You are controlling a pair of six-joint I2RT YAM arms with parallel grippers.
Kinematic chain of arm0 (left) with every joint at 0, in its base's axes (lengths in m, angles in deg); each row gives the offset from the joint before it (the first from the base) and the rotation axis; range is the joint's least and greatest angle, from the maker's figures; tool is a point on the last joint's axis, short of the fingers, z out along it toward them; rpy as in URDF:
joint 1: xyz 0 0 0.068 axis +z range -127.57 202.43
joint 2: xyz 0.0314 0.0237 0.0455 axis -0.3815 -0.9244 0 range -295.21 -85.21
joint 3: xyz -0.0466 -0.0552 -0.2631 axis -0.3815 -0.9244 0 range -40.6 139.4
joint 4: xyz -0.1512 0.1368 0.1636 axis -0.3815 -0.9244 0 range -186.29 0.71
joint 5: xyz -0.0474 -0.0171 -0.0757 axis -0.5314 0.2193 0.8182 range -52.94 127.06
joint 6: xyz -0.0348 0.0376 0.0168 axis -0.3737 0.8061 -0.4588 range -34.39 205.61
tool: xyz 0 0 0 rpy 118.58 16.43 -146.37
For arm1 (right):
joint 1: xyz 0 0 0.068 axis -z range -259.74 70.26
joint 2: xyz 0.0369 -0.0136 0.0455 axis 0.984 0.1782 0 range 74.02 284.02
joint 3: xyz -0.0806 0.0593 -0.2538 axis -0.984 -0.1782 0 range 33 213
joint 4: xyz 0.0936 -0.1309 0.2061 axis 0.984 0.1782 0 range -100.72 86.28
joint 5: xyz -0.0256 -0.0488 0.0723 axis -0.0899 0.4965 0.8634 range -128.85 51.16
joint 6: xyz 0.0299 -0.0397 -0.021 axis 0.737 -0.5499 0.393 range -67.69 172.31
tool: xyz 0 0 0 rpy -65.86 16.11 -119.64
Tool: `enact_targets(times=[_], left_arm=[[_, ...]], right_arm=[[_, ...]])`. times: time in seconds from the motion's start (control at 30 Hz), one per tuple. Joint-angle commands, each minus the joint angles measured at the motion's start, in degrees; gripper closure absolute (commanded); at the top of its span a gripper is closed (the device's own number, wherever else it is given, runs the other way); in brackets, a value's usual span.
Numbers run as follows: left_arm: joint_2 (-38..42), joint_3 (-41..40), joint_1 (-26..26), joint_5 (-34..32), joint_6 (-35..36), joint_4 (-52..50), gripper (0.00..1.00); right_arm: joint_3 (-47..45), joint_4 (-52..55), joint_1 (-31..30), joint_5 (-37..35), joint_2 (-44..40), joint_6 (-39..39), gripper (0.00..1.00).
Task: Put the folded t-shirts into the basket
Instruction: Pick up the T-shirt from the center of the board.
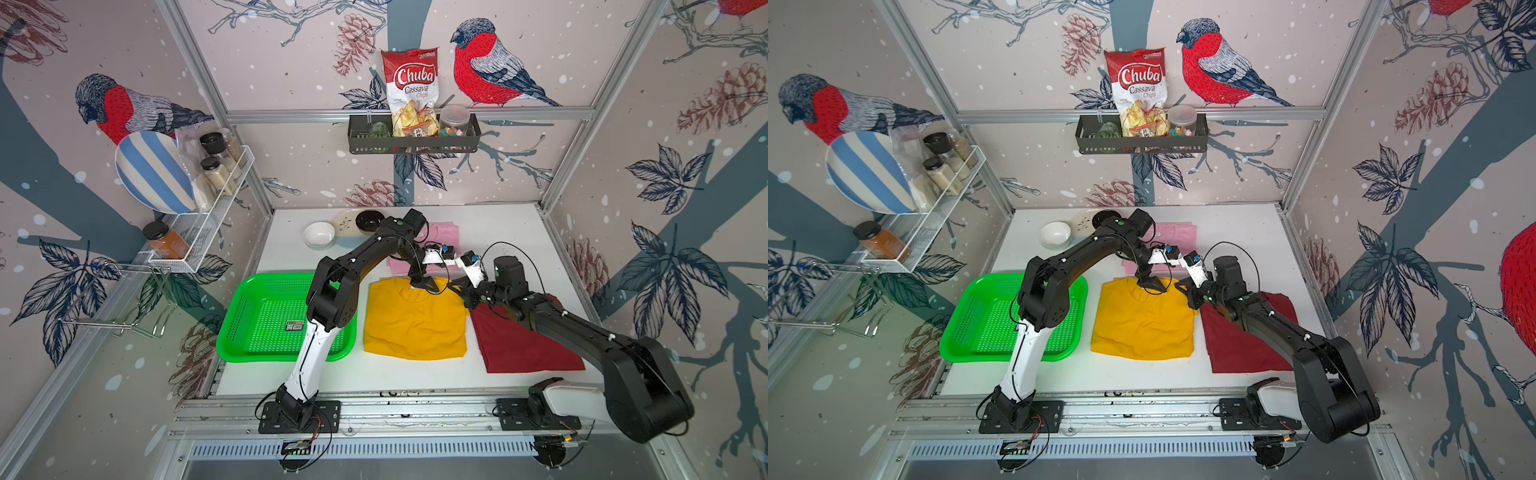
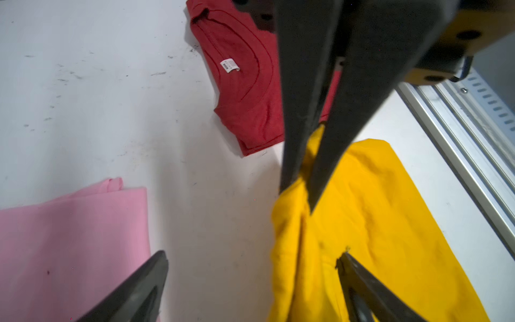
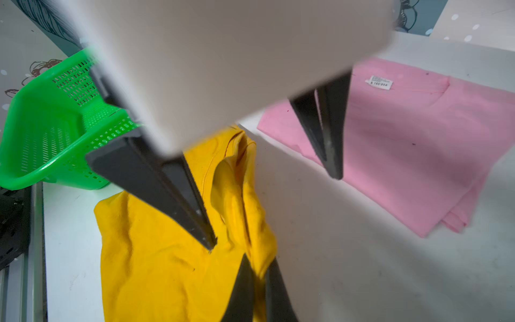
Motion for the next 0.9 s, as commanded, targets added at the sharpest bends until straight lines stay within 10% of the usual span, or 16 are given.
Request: enact_targets(times=[0.0, 0.23, 0.47, 0.67, 0.87], left_arm=[[-0.21, 0.82, -0.73, 0.82, 2.41, -3.54, 0.14], [-0.13, 1.58, -1.99, -0.91, 2.64, -5.3, 0.5], [0.41, 1.58, -2.04, 0.26, 4.22, -7.17, 0.97], [1.39, 0.33, -2.05, 1.11, 8.37, -9.82, 1.0], [1.68, 0.07, -2.04, 1.22, 8.57, -9.95, 0.99]], right_arm=[[-0.04, -3.78, -0.36, -0.98, -1.07, -1.41, 1.0], [-0.21, -1.76, -0.39, -1.3, -3.66, -0.58, 0.99], [0.9, 1.4, 4.96, 4.15, -2.66, 12.34, 0.57], [0.96, 4.92, 13.56, 18.52, 1.33, 21.49, 0.05], [3.69, 10.11, 10.16, 21.59, 7.68, 17.59, 0.0]])
